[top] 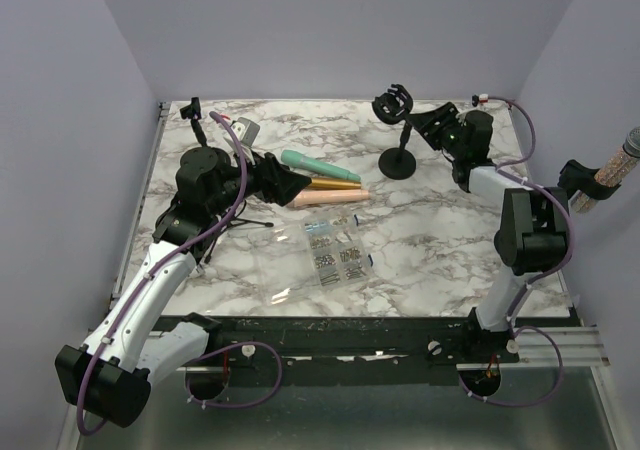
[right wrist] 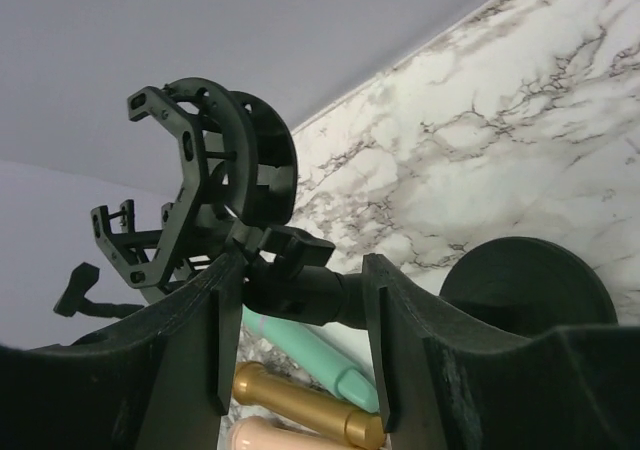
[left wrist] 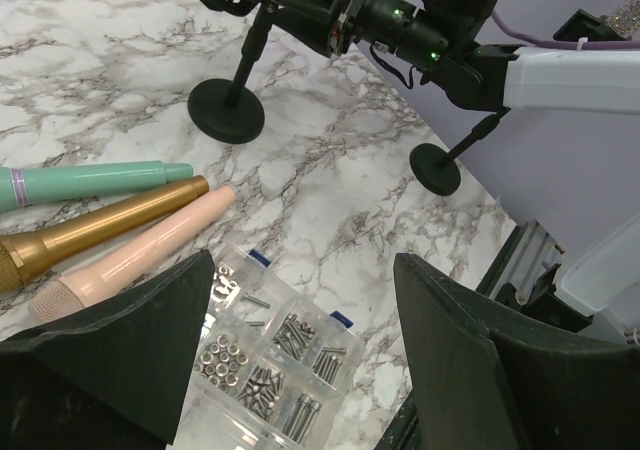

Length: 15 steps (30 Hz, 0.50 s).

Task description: Remove the microphone from the stand

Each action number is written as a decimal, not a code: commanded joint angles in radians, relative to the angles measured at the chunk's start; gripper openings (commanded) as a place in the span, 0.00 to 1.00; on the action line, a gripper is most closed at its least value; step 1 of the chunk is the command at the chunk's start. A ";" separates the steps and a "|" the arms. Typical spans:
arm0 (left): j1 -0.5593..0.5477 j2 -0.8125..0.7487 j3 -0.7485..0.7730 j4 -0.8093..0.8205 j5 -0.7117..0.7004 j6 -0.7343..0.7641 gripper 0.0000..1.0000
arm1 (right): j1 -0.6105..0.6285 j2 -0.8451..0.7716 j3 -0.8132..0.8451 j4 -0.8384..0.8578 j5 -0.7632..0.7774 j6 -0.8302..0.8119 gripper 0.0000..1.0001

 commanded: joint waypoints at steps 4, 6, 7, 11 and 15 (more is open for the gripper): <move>-0.008 -0.005 -0.013 0.026 0.021 -0.008 0.75 | -0.010 0.127 -0.128 -0.165 0.064 -0.097 0.55; -0.008 -0.002 -0.013 0.027 0.022 -0.010 0.75 | -0.010 0.136 -0.121 -0.174 0.066 -0.105 0.56; -0.008 -0.001 -0.013 0.028 0.023 -0.010 0.75 | -0.010 0.135 -0.118 -0.176 0.066 -0.109 0.57; -0.008 0.000 -0.013 0.025 0.018 -0.007 0.75 | -0.009 0.121 -0.088 -0.207 0.069 -0.127 0.59; -0.008 0.005 -0.008 0.018 0.020 -0.004 0.75 | -0.007 0.086 -0.031 -0.264 0.078 -0.158 0.61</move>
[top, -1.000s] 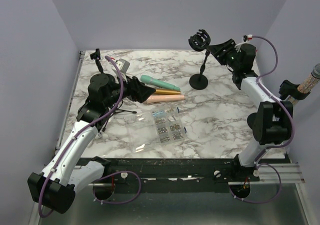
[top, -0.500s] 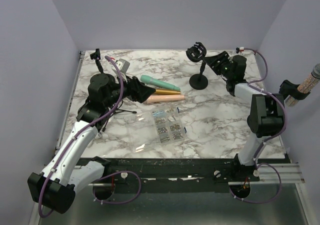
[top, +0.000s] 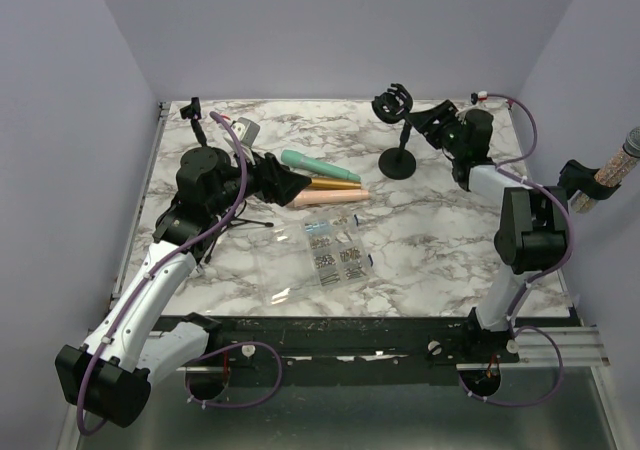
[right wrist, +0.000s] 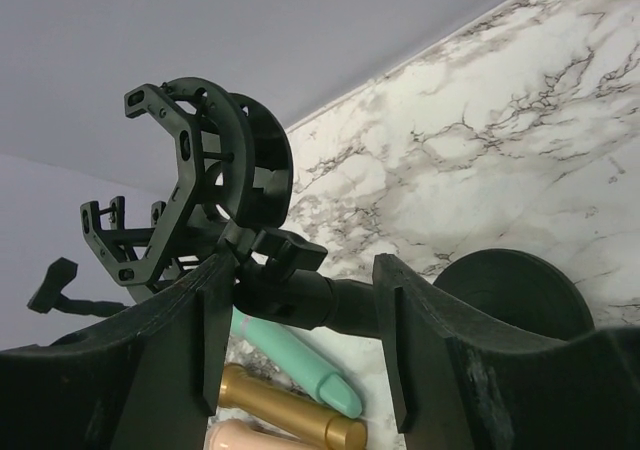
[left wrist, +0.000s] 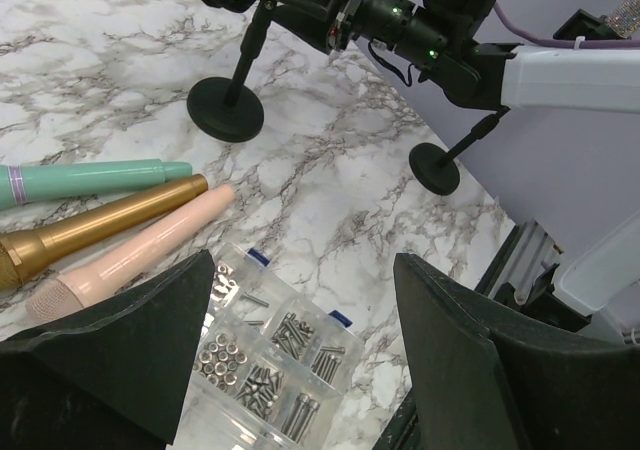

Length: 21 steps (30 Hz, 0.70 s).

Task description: Remove the microphone from the stand

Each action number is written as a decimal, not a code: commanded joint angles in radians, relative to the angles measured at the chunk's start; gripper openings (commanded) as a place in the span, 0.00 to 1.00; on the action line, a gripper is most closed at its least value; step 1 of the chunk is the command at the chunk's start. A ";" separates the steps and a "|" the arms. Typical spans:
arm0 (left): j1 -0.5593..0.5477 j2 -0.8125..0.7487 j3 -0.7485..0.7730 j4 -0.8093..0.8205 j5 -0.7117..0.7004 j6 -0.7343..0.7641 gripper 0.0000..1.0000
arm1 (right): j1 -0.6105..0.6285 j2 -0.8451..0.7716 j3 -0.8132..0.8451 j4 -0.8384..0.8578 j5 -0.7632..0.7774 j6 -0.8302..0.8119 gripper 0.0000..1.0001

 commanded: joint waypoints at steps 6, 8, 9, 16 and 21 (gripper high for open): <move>-0.007 0.003 -0.006 0.017 0.021 0.000 0.75 | -0.003 0.004 0.097 -0.466 0.095 -0.197 0.67; -0.008 0.001 -0.008 0.015 0.016 0.003 0.75 | -0.003 -0.016 0.137 -0.515 0.114 -0.231 0.74; -0.008 0.000 -0.007 0.014 0.012 0.005 0.75 | -0.004 -0.029 0.160 -0.542 0.129 -0.249 0.78; -0.007 0.000 -0.006 0.013 0.015 0.005 0.75 | -0.004 -0.178 0.206 -0.660 0.166 -0.323 1.00; -0.008 -0.003 -0.008 0.017 0.016 0.000 0.75 | -0.003 -0.357 0.104 -0.687 0.226 -0.332 1.00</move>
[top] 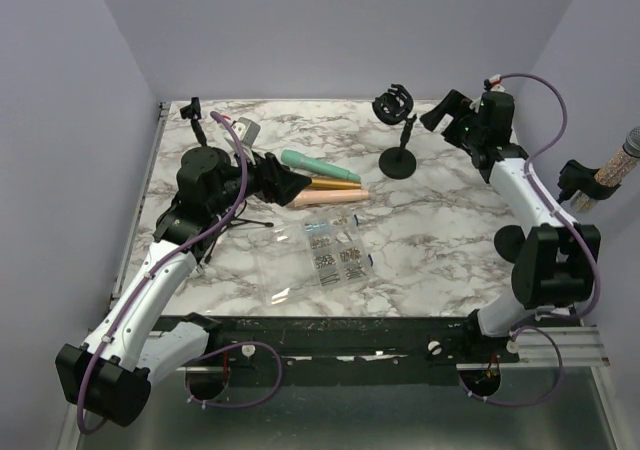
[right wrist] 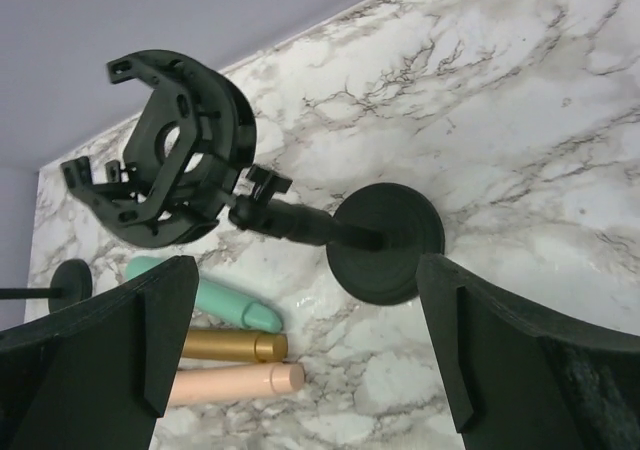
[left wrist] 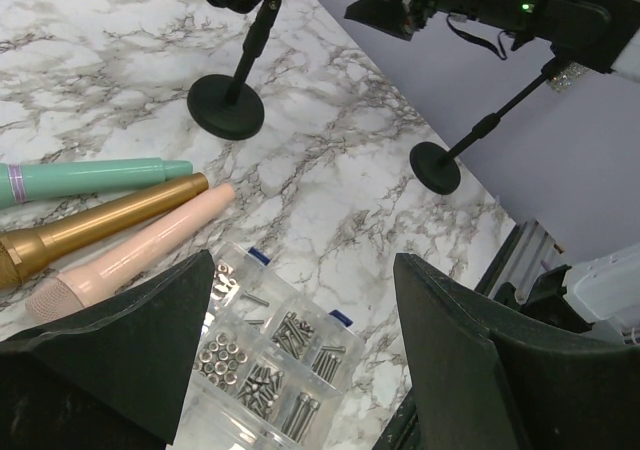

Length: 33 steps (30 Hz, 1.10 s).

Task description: Remove the microphone from the stand

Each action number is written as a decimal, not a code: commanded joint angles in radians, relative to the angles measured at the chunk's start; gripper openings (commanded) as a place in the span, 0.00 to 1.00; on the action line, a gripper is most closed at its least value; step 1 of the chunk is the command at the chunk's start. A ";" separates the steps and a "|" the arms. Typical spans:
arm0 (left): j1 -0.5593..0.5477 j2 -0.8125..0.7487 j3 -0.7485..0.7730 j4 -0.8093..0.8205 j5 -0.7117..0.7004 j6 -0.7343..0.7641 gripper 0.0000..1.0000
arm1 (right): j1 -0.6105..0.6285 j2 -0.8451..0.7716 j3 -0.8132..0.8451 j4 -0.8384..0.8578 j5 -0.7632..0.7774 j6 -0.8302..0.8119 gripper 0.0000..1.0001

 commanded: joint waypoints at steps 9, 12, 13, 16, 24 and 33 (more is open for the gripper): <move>-0.031 -0.002 -0.012 0.029 0.027 -0.013 0.75 | -0.003 -0.544 -0.251 -0.055 0.348 -0.184 1.00; -0.040 -0.008 -0.012 0.022 0.014 -0.003 0.75 | -0.004 -0.698 -0.318 -0.008 0.437 -0.250 1.00; -0.043 -0.008 -0.012 0.019 0.012 0.001 0.75 | -0.003 -0.750 -0.340 0.016 0.452 -0.271 1.00; -0.050 -0.002 -0.008 0.011 0.006 0.008 0.75 | -0.004 -0.871 -0.383 0.056 0.477 -0.304 1.00; -0.060 0.015 -0.002 -0.011 -0.011 0.027 0.75 | -0.004 -1.071 -0.447 0.139 0.716 -0.355 1.00; -0.068 0.033 0.003 -0.025 -0.022 0.044 0.75 | -0.004 -0.994 -0.375 0.085 1.051 -0.463 1.00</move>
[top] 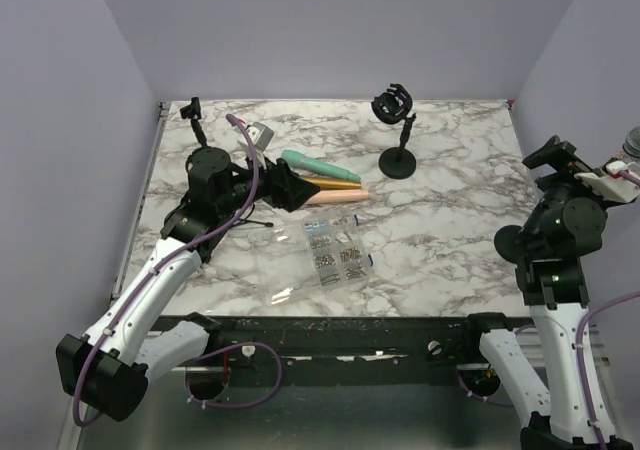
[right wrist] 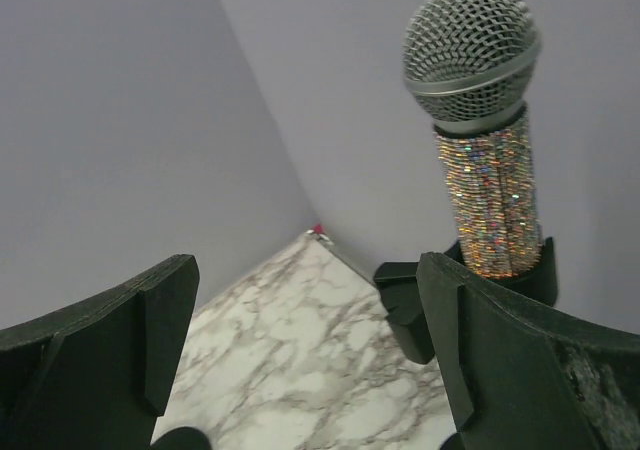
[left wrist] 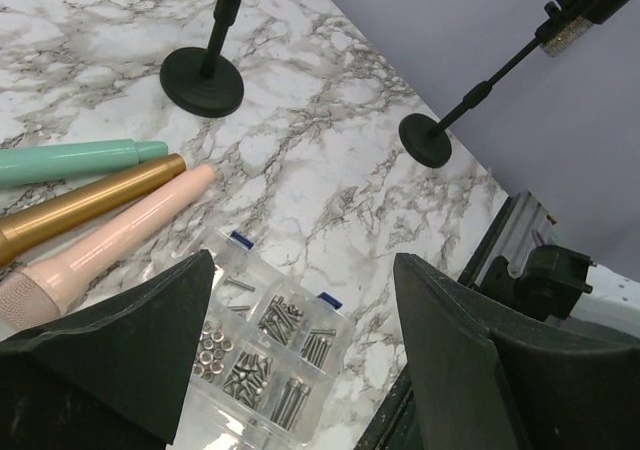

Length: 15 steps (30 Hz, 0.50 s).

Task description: Remove the microphone from the stand

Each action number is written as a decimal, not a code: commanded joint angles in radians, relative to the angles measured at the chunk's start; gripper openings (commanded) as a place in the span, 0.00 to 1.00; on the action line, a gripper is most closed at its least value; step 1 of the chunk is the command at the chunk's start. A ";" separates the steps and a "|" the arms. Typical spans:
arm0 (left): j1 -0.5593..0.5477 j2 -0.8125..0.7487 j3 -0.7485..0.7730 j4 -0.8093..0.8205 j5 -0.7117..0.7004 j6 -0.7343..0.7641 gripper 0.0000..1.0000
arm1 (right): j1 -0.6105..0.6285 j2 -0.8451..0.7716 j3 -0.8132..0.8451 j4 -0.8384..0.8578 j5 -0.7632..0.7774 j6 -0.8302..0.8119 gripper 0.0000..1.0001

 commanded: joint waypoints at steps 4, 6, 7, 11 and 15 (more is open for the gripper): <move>-0.010 0.024 0.007 -0.016 -0.023 0.028 0.75 | -0.003 0.039 0.030 0.025 0.306 -0.160 1.00; -0.010 0.029 0.007 -0.017 -0.023 0.030 0.75 | -0.003 0.043 0.022 0.074 0.348 -0.221 1.00; -0.010 0.032 0.007 -0.017 -0.025 0.030 0.75 | -0.003 0.049 0.018 0.104 0.365 -0.255 1.00; -0.010 0.044 0.009 -0.022 -0.023 0.033 0.75 | -0.004 0.090 -0.003 0.279 0.386 -0.425 1.00; -0.010 0.062 0.012 -0.024 -0.023 0.034 0.75 | -0.006 0.163 -0.007 0.434 0.391 -0.540 1.00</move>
